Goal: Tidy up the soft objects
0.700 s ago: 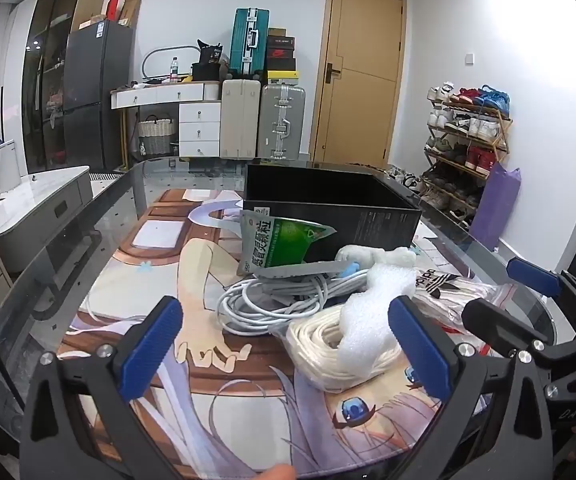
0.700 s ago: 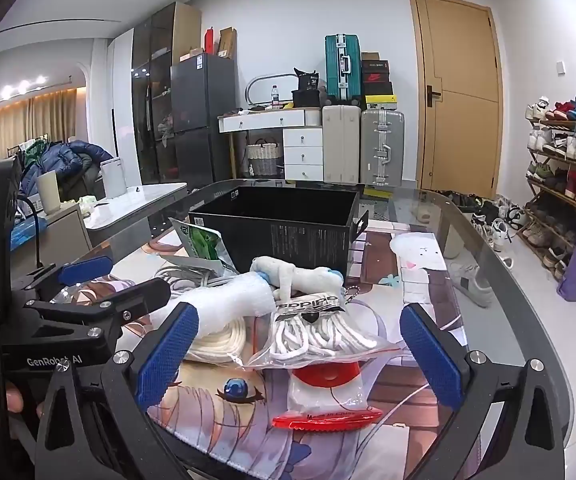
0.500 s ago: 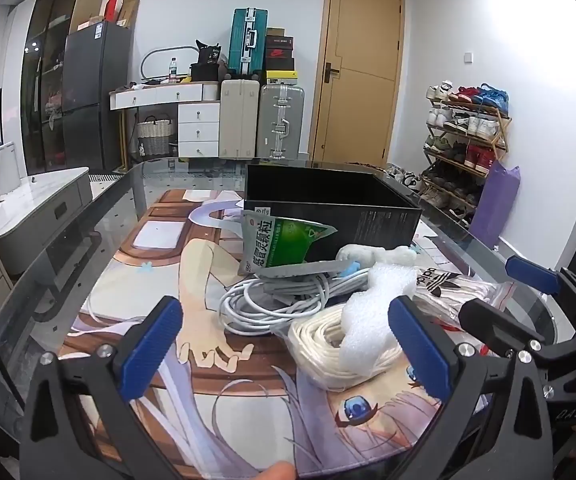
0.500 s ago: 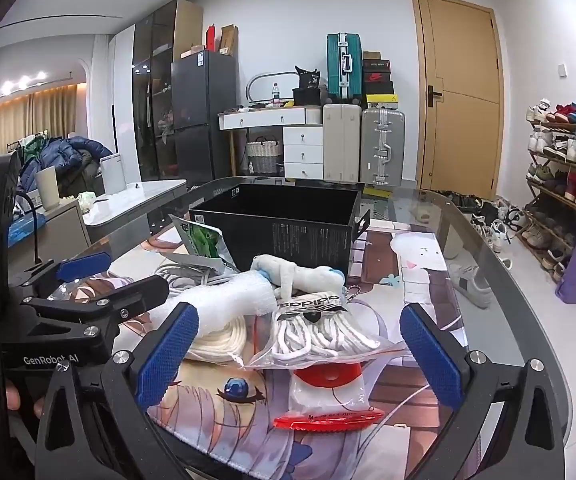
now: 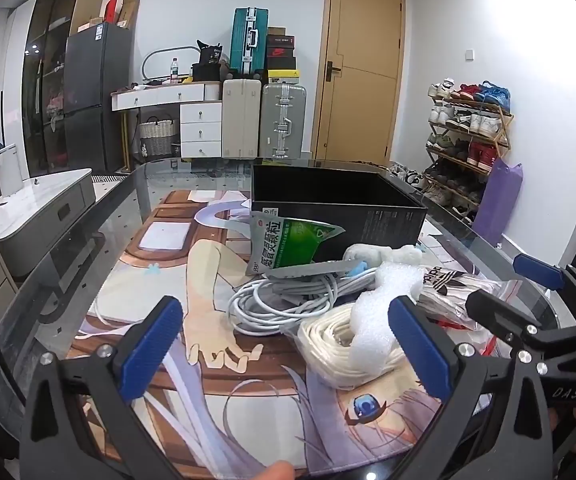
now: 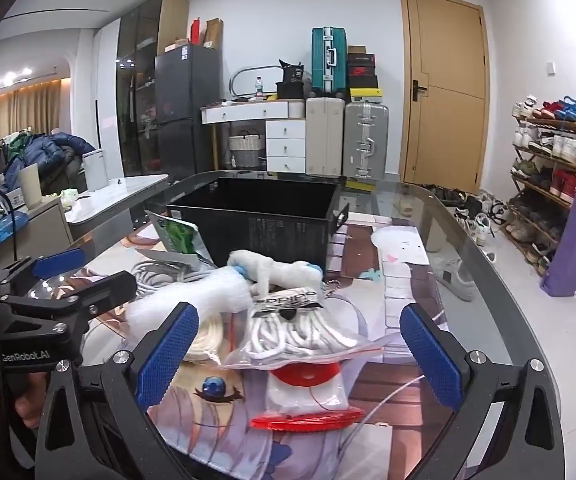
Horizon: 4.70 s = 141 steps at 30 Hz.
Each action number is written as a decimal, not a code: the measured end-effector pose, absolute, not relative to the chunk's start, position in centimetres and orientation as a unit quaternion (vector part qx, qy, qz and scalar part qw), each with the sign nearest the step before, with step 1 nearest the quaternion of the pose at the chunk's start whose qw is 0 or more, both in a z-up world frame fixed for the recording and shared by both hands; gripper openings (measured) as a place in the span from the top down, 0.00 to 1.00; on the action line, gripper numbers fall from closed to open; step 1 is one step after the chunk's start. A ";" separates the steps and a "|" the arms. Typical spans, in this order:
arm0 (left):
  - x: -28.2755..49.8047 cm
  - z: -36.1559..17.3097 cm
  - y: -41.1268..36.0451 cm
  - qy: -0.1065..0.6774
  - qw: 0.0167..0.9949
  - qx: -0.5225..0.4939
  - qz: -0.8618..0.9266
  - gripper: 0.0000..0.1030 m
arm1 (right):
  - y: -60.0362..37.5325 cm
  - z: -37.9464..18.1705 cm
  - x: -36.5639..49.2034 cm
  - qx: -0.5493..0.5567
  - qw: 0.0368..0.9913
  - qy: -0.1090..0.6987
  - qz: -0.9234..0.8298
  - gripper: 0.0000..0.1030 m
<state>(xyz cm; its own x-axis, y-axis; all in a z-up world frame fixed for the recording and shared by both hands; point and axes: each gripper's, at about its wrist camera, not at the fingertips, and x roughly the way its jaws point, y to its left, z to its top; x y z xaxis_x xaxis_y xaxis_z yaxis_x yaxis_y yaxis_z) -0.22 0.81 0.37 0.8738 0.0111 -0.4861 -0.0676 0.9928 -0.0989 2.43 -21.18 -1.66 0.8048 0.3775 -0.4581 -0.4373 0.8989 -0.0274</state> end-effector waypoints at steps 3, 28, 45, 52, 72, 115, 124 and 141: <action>-0.3 0.4 0.7 0.251 0.966 -0.055 0.021 0.00 | -21.3 -1.6 2.4 -0.065 0.948 0.229 0.212 0.00; -0.2 0.5 0.8 0.244 0.968 -0.053 0.017 0.00 | -22.0 -1.2 2.6 -0.064 0.948 0.228 0.212 0.00; 0.0 0.4 0.8 0.248 0.967 -0.053 0.015 0.00 | -22.3 -1.2 2.6 -0.068 0.948 0.229 0.212 0.00; 0.1 0.5 1.3 0.247 0.967 -0.059 0.008 0.00 | -22.4 -1.2 2.7 -0.071 0.947 0.233 0.209 0.00; 0.9 1.0 1.6 0.263 0.964 -0.047 -0.019 0.00 | -21.0 -1.0 4.7 -0.125 0.924 0.285 0.224 0.00; 2.4 0.5 0.0 0.304 0.948 -0.026 -0.094 0.00 | -19.5 -1.8 6.8 -0.128 0.899 0.326 0.263 0.50; 2.6 0.4 -2.6 0.297 0.948 0.034 -0.114 0.09 | -21.2 -1.0 5.0 -0.096 0.911 0.297 0.269 0.50; 2.0 0.1 -4.4 0.313 0.936 0.059 -0.148 0.63 | -22.1 -0.9 4.8 -0.079 0.913 0.297 0.269 0.50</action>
<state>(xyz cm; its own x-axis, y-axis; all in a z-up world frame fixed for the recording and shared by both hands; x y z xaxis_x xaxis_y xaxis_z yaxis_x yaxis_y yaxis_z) 2.00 -4.44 0.08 0.7595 -0.2411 -0.6042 0.3146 0.9491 0.0168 4.84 -22.14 -0.94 0.6785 0.4443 -0.5850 -0.5380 0.8428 0.0160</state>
